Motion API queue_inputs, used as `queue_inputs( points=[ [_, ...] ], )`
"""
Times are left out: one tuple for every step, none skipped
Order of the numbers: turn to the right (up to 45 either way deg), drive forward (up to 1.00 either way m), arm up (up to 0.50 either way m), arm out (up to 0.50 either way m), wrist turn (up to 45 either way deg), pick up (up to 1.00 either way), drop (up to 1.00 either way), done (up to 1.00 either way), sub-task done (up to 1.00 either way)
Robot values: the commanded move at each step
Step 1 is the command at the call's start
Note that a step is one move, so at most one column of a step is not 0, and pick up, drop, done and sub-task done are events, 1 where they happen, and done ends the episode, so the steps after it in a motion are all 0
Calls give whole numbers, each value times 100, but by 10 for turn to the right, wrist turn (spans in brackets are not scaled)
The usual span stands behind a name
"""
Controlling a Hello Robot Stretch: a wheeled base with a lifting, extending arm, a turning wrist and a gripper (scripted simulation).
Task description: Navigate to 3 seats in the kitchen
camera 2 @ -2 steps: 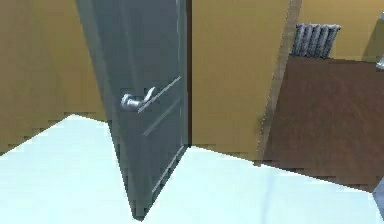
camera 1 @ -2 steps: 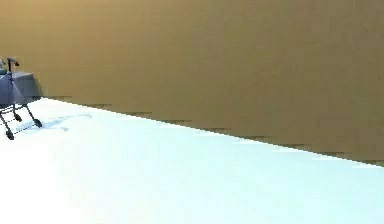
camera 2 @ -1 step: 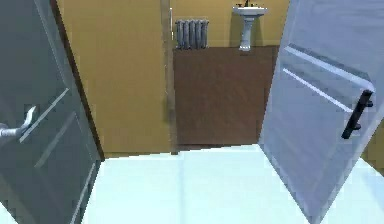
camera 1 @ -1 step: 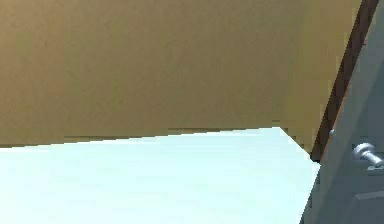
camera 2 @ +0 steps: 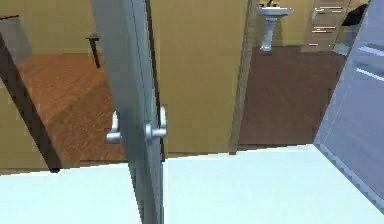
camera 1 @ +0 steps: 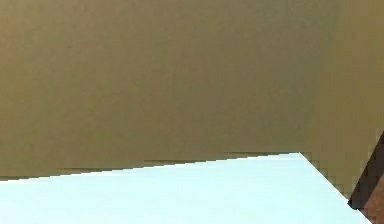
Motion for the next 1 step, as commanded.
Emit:
queue_inputs(
  points=[
    [150,0,0,0,0,0,0,0,0]
  ],
)
